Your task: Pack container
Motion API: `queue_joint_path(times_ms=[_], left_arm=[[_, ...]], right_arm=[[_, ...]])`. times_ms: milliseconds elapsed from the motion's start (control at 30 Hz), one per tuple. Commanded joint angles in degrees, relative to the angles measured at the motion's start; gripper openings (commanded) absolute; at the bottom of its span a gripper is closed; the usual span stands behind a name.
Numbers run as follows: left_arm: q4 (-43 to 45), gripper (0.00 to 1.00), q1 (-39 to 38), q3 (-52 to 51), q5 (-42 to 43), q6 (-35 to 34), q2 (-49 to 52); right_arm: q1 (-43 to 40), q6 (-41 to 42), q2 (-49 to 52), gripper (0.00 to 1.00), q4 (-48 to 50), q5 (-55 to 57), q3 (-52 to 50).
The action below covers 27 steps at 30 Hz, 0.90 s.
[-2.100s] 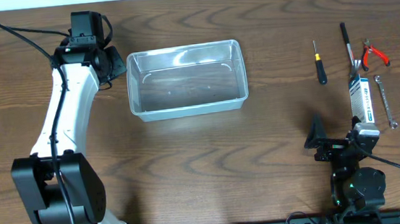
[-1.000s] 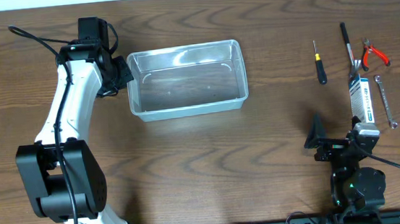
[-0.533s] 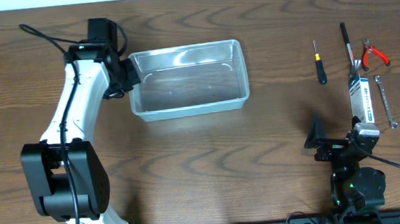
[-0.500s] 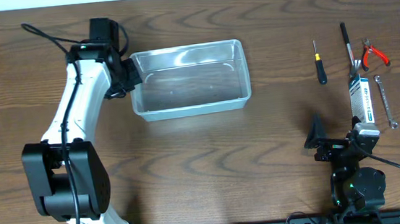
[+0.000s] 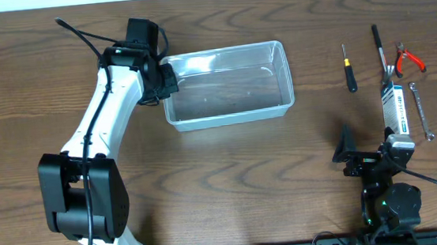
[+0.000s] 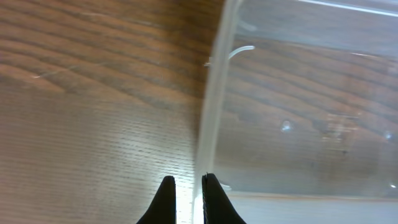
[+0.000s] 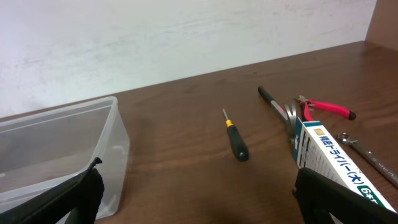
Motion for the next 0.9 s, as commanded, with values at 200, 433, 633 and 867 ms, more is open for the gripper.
queue_joint_path(times_ms=[200,433,633,867], left_arm=[[1.2,0.06,-1.1,-0.3,1.7,0.3,0.8],[2.3,0.06,-1.1,-0.3,3.1,0.3,0.7],[3.1,0.06,-1.2,-0.3,6.0,0.3,0.7],[3.1,0.06,-1.0,-0.2,5.6,0.3,0.4]], right_arm=[[-0.3,-0.4,-0.3,0.99,0.1,-0.1,-0.3],[-0.3,-0.4,-0.3,0.99,0.1,-0.1,-0.3],[-0.3,-0.4,-0.3,0.99,0.1,-0.1,-0.3],[-0.3,-0.4,-0.3,0.99,0.1,-0.1,-0.3]])
